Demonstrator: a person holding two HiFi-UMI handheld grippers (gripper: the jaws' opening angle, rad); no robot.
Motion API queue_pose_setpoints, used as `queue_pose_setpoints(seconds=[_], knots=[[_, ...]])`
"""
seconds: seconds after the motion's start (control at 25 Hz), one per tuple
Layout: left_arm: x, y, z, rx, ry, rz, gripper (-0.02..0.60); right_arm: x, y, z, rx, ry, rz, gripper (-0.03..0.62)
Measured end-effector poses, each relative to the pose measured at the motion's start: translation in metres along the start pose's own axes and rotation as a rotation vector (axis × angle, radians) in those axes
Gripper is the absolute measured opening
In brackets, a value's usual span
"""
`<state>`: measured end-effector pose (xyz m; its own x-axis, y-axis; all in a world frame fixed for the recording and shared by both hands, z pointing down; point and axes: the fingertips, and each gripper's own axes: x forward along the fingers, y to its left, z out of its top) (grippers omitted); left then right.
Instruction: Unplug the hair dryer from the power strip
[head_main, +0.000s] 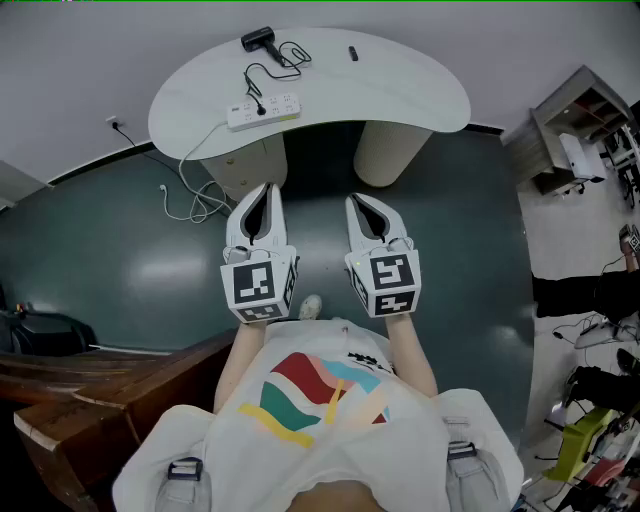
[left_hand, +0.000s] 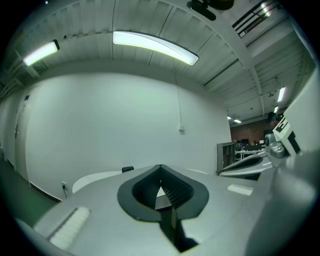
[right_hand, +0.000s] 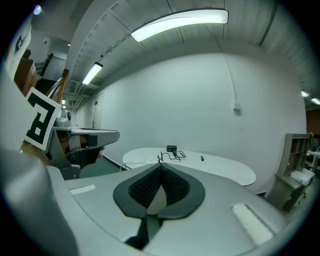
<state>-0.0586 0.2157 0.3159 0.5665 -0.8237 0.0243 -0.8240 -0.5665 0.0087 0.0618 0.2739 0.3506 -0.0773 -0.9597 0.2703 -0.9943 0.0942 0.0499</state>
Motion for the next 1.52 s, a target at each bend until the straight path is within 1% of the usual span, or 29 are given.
queue_pose_setpoints(seconds=[0.4,0.52,0.64,0.84,0.96,1.08,1.24,1.36,1.52], knots=[[-0.003,0.009,0.001,0.001,0.004,0.019,-0.001,0.004,0.003,0.001,0.006,-0.001,0.012,0.011],[-0.005,0.015,0.0,-0.003,0.011,0.03,0.0,0.006,0.007,0.004,0.033,-0.025,0.028,0.012],[-0.005,0.025,0.0,-0.007,0.012,0.045,0.0,0.011,0.014,0.009,0.038,-0.041,0.049,0.012],[-0.001,0.046,-0.005,-0.018,0.016,0.066,-0.001,0.027,0.022,0.006,0.014,-0.015,0.057,0.012],[0.001,0.062,-0.008,-0.024,0.02,0.079,-0.001,0.033,0.027,0.006,0.031,-0.011,0.056,0.014],[0.005,0.074,-0.011,-0.023,0.03,0.074,0.0,0.037,0.03,0.004,0.041,-0.005,0.047,0.014],[0.011,0.089,-0.011,-0.027,0.018,0.083,0.0,0.042,0.035,0.003,0.045,-0.009,0.036,0.012],[0.016,0.096,-0.009,-0.027,0.013,0.092,-0.001,0.045,0.035,0.003,0.045,-0.012,0.04,0.012],[0.026,0.101,-0.005,-0.03,0.002,0.105,0.0,0.058,0.024,0.011,0.04,-0.022,0.035,0.014]])
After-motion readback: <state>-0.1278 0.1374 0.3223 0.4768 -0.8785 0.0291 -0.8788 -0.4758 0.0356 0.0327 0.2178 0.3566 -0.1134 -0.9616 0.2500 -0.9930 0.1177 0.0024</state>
